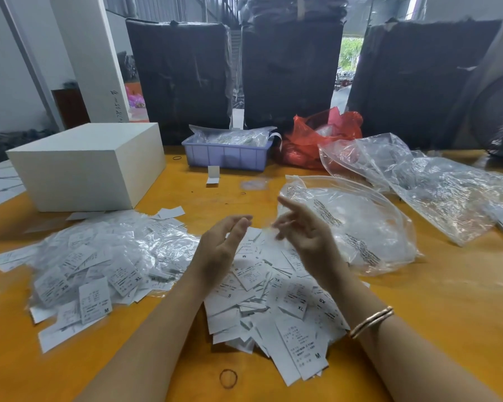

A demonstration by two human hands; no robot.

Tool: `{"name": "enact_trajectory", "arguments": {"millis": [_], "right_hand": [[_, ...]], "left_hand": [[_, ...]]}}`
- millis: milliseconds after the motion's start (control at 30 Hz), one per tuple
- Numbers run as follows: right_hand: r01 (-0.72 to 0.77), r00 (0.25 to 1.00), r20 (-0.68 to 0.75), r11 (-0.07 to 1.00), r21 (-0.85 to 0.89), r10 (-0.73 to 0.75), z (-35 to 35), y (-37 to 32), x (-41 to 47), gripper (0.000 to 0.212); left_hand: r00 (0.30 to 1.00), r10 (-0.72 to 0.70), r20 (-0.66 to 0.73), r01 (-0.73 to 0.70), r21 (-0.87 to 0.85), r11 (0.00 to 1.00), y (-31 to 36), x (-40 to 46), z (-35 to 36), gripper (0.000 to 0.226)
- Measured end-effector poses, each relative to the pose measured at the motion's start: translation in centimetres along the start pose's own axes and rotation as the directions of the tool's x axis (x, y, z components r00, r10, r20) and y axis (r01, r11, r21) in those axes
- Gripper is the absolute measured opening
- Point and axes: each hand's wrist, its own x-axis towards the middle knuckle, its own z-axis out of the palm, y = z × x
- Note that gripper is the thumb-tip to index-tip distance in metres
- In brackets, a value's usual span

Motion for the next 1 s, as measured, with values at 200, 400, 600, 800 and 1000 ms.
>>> {"name": "enact_trajectory", "arguments": {"millis": [200, 400, 600, 800, 1000], "right_hand": [[-0.12, 0.992, 0.058, 0.983, 0.139, 0.113, 2.4, 0.0, -0.5, 0.041], [-0.091, 0.983, 0.101, 0.884, -0.458, 0.153, 2.9, 1.4, -0.6, 0.034], [0.164, 0.948, 0.299, 0.646, -0.746, 0.105, 4.0, 1.6, -1.0, 0.044], [0.228, 0.972, 0.221, 0.569, -0.79, -0.082, 2.9, 1.5, -0.8, 0.029], [0.115, 0.993, 0.078, 0.713, -0.692, -0.085, 1.6, 2.3, -0.4, 0.015]], "left_hand": [[0.998, -0.027, 0.054, 0.031, -0.073, 0.997, 0.0, 0.1, -0.1, 0.027], [0.969, -0.135, -0.206, 0.046, -0.388, 0.92, -0.4, 0.6, -0.5, 0.007], [0.936, -0.117, -0.332, -0.026, -0.396, 0.918, -0.5, 0.7, -0.6, 0.009], [0.932, -0.046, -0.36, -0.046, -0.242, 0.969, -0.9, 0.7, -0.4, 0.012], [0.93, 0.126, -0.346, -0.126, 0.02, 0.992, -0.6, 0.4, -0.6, 0.014]]}}
